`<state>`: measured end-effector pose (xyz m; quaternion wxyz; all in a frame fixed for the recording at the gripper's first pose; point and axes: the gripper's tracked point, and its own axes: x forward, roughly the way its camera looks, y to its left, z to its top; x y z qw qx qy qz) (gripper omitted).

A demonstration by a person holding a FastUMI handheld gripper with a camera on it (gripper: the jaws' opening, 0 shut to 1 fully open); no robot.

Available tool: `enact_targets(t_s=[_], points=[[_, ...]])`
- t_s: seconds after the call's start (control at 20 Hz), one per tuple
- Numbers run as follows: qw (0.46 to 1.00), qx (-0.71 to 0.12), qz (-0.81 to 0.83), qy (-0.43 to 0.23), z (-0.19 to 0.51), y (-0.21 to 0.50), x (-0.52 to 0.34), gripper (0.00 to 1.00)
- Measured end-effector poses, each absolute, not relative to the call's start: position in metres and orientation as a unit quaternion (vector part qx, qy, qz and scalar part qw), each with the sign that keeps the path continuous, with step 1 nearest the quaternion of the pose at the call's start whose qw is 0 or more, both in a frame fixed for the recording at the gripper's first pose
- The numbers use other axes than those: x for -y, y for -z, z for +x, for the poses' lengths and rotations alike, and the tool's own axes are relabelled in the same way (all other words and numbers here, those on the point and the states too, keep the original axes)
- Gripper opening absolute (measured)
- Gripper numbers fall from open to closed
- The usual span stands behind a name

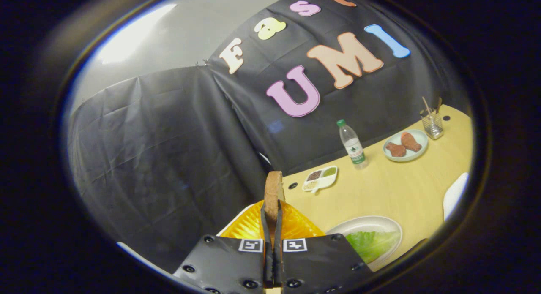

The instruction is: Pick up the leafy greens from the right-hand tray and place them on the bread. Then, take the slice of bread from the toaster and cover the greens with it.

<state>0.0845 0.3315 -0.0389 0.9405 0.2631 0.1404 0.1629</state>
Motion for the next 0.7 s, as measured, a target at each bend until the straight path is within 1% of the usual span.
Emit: enact_targets(t_s=[0.7], points=[[0.925, -0.231, 0.289, -0.086, 0.073, 0.158, -0.271, 0.04]])
